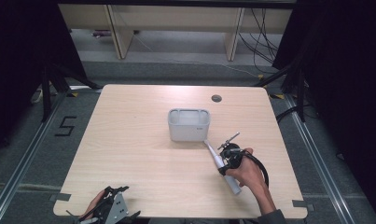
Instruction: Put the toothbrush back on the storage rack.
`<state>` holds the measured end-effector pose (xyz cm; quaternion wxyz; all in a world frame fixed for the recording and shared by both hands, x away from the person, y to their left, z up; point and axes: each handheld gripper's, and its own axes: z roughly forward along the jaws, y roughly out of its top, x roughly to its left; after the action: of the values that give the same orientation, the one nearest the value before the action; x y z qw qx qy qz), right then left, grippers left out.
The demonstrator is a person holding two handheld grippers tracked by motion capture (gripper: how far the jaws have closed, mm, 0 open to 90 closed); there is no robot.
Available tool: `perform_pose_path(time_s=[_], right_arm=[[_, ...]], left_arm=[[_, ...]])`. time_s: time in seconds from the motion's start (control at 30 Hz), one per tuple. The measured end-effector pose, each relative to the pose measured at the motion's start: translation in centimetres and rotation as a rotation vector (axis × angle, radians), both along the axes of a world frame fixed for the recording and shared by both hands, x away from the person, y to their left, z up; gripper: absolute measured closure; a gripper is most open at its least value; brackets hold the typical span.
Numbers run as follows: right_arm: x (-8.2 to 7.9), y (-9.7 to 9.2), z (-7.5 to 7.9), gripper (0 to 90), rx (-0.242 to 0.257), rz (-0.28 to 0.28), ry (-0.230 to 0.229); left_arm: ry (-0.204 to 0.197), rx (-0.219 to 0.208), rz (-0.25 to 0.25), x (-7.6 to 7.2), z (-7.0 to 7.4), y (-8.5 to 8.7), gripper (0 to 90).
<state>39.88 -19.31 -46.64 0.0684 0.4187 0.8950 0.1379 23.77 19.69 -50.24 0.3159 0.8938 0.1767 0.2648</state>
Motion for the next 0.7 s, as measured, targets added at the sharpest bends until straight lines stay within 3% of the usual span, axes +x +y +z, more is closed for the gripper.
perform_pose_path(time_s=[0.2, 0.33, 0.7], right_arm=[[0.8, 0.8, -0.1, 52.8, -0.014, 0.027, 0.002], [1.4, 1.3, -0.5, 56.6, -0.03, 0.022, 0.035], [1.8, 1.7, -1.0, 66.4, -0.046, 0.043, 0.07]], left_arm=[[-0.008, 0.001, 0.006, 0.0, 0.0, 0.0, 15.0], [-0.01, 0.001, 0.008, 0.0, 0.0, 0.0, 15.0], [-0.02, -0.008, 0.017, 0.0, 0.0, 0.0, 15.0]])
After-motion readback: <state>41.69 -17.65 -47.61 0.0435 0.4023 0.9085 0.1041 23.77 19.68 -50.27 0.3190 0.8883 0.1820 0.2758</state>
